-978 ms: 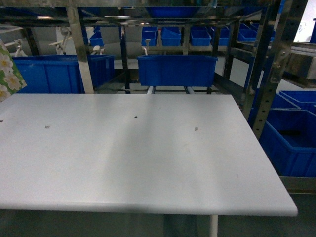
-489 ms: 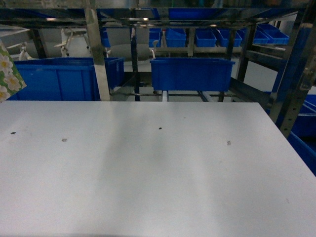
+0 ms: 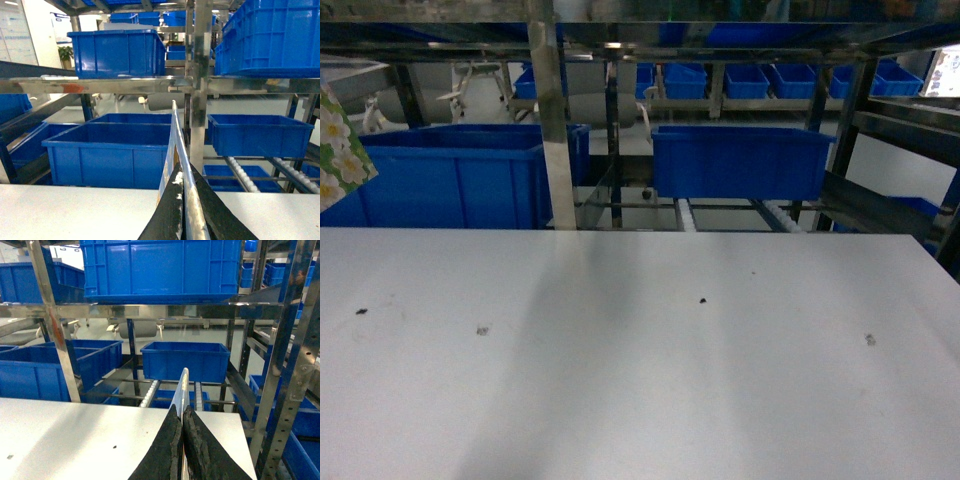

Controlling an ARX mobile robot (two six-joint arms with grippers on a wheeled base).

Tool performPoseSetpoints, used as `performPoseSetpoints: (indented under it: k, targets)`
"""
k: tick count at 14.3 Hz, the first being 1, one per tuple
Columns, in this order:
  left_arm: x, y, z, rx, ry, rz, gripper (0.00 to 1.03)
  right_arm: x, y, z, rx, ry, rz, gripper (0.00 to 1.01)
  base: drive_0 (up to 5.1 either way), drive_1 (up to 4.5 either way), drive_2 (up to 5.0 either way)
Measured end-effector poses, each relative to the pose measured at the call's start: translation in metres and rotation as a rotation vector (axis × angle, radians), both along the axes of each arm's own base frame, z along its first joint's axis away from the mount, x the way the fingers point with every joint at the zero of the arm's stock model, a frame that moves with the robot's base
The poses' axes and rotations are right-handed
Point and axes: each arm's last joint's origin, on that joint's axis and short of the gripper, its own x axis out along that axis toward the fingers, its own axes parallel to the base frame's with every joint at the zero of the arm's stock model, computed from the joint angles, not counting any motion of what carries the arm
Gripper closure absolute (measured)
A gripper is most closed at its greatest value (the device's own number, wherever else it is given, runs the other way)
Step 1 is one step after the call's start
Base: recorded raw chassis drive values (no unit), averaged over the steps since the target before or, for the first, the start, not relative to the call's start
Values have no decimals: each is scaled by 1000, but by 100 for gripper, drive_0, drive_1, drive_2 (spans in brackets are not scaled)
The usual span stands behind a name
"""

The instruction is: Move flower gift bag to table near conveyor

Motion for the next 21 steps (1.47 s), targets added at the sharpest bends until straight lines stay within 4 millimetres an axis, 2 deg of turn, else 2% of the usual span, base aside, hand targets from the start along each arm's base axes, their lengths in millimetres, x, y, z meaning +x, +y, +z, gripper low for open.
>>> performPoseSetpoints:
  k: [8, 17, 21]
  targets:
    - [0, 0, 0, 0, -1, 0, 101, 0, 0, 0, 0, -2, 0, 98, -452, 404, 65]
    - [-1, 0, 2, -2, -13, 1, 101, -1, 0, 1, -2, -10, 2, 98, 0, 0, 0]
    - [1, 0, -1, 4, 6, 3, 101, 1, 0, 0, 1, 3, 2, 98, 4, 204, -196]
